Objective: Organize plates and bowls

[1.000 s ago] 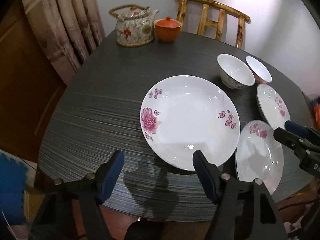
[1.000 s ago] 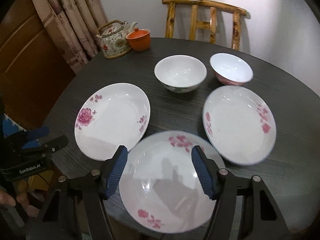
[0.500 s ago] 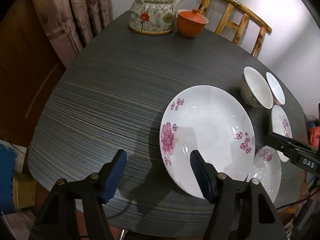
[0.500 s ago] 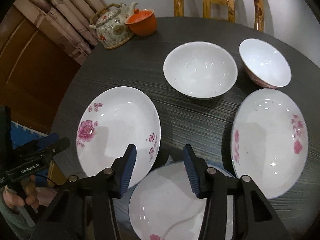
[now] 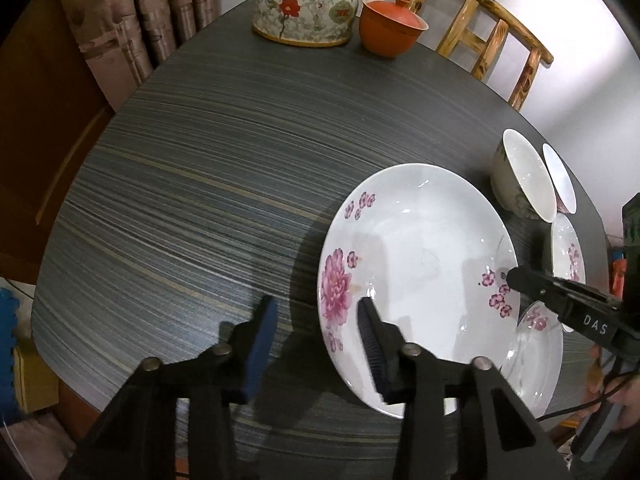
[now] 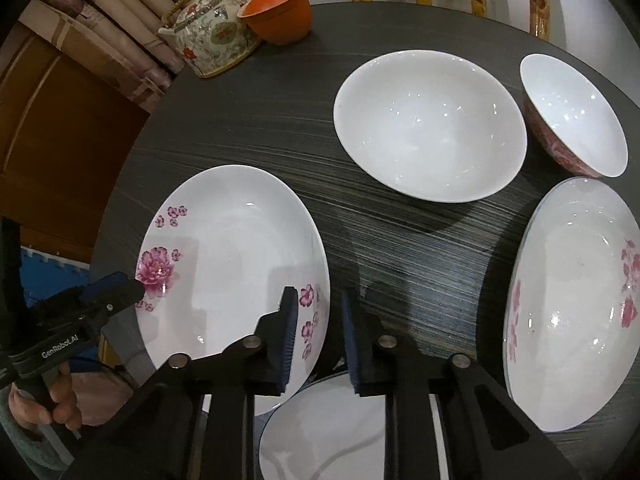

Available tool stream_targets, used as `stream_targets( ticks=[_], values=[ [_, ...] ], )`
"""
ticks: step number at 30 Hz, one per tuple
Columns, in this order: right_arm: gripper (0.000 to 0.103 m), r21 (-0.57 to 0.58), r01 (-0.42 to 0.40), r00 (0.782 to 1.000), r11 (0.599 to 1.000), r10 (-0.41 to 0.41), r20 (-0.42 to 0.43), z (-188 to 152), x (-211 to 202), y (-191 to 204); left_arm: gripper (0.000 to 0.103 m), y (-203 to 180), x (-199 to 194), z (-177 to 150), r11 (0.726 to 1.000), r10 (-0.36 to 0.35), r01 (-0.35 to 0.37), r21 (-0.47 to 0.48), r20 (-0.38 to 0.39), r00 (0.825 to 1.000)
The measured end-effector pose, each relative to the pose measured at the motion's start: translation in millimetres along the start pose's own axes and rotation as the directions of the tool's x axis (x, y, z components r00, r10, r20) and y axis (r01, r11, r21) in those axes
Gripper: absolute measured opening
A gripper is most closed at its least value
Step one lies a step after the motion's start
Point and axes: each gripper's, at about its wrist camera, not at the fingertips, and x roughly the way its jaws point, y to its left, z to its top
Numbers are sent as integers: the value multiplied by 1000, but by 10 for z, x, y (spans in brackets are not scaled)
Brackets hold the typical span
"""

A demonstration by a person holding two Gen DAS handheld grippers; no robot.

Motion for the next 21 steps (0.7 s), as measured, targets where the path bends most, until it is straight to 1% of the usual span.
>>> stream_targets(
  ticks=[1, 6, 8, 12, 14, 18, 19, 20, 21],
  values=[
    [14, 1, -3, 1000, 1000, 3, -7, -12, 21, -4, 35, 1, 13, 2, 1000, -5, 5, 0, -1, 1000],
    [11, -7, 9, 1000, 1000, -9, -17, -23, 64, 28, 32, -11, 23, 14, 1000, 6, -6, 20, 8, 1000],
    [11, -7, 15, 1000, 1000, -16, -15, -19, 68, 35, 28, -8, 32, 11, 1000, 4, -5, 22, 8, 1000],
    [9, -2, 16, 1000, 1000, -16, -16, -7, 73, 35, 28, -10, 97, 16, 1000, -9, 9, 24, -4, 1000],
    [9, 2, 15, 1000, 1000, -15, -17, 0, 79, 23, 28, -4, 122, 16, 999, -36, 36, 17, -13, 999],
    [9, 9, 18, 1000, 1000, -18, -21, 4, 107, 10, 27, 4, 180, 28, 999, -34, 34, 10, -21, 999],
    [9, 10, 18, 1000, 1000, -18, -21, -7, 104, 5, 18, 3, 205, 34, 999, -35, 35, 11, -28, 999],
    [9, 10, 16, 1000, 1000, -16, -22, -12, 106, 5, 12, 8, 222, 33, 999, -42, 42, 13, -35, 999],
    [8, 10, 14, 1000, 1000, -14, -22, -14, 114, 6, 12, 9, 224, 37, 999, -43, 43, 9, -32, 999]
  ],
)
